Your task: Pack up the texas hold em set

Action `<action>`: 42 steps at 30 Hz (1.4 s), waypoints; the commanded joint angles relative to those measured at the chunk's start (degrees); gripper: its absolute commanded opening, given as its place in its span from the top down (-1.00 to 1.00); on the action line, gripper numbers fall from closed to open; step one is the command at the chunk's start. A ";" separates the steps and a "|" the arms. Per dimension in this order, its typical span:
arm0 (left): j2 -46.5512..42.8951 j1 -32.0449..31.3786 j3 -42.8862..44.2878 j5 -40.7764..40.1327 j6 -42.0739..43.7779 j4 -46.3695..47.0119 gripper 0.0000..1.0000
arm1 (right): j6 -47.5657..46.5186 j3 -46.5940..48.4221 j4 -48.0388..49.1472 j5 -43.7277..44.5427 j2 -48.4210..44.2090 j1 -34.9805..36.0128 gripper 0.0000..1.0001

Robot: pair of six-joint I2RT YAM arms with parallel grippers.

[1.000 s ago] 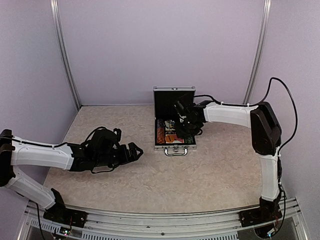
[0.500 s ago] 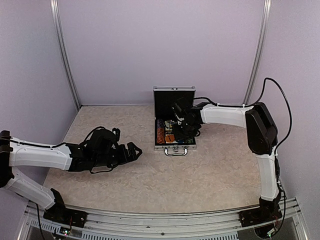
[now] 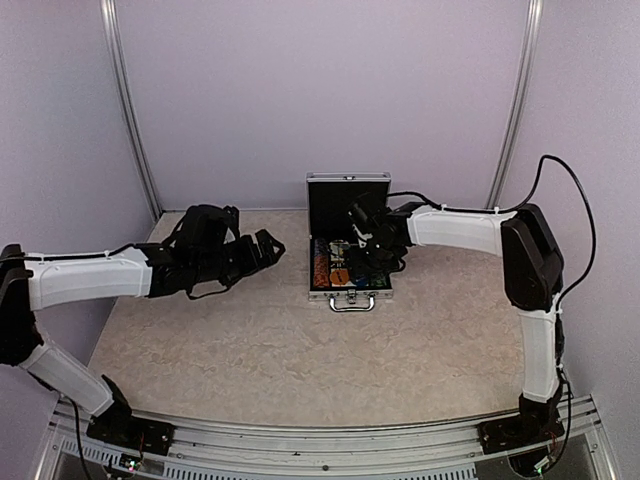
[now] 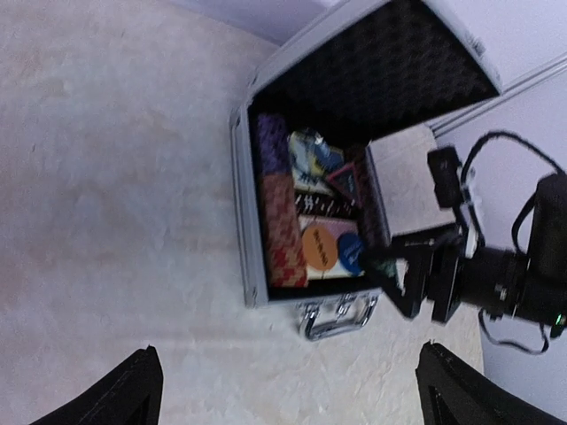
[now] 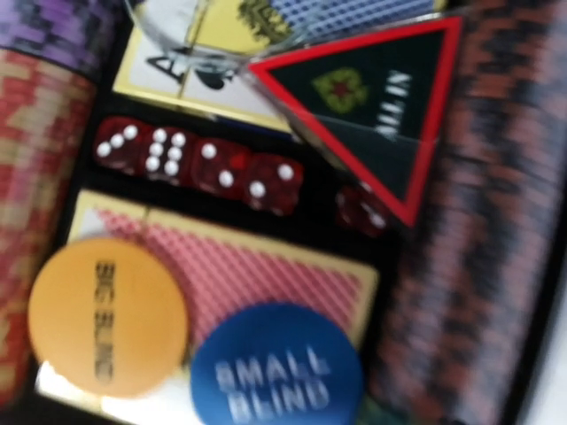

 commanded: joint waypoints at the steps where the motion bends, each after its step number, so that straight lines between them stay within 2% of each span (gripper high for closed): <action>1: 6.57 3.87 14.17 1.09 6.62 -0.86 -0.98 | 0.42 -4.99 0.35 1.12 -9.33 -0.18 -0.54; 4: 13.99 6.77 22.52 2.09 9.26 0.13 -0.98 | 1.20 -10.32 1.39 0.30 -13.65 -0.04 -0.60; 6: 19.18 9.22 25.91 4.89 9.41 4.59 -0.98 | 1.83 -14.19 2.44 -0.25 -16.37 0.42 -0.64; 13: 32.30 17.03 33.69 23.67 0.70 24.63 -0.98 | 5.09 -26.12 5.83 -0.10 -23.88 2.26 -0.68; 19: 43.01 18.57 46.97 31.12 -4.54 30.22 -0.98 | 10.06 -35.61 13.88 -3.49 -29.90 2.33 -0.52; 23: 49.60 19.16 54.35 33.00 -8.78 34.36 -0.98 | 11.52 -38.25 17.21 -6.13 -31.80 2.34 -0.43; 26: 55.20 19.33 58.06 35.61 -15.00 40.99 -0.98 | 11.78 -38.56 17.29 -6.57 -32.06 2.35 -0.41; 31: 62.30 17.89 60.44 40.06 -23.60 51.46 -0.98 | 11.86 -38.42 16.64 -4.37 -31.86 2.30 -0.42; 36: 63.14 15.84 56.86 42.88 -23.19 55.90 -0.97 | 12.85 -38.24 18.12 -3.17 -30.73 1.56 -0.43; 39: 61.86 15.58 52.98 43.49 -23.88 59.79 -0.96 | 14.31 -40.96 25.09 -6.43 -30.25 -1.10 -0.36; 42: 60.87 15.39 49.97 43.49 -24.29 61.75 -0.97 | 18.11 -45.93 39.37 -13.94 -29.25 -6.65 -0.10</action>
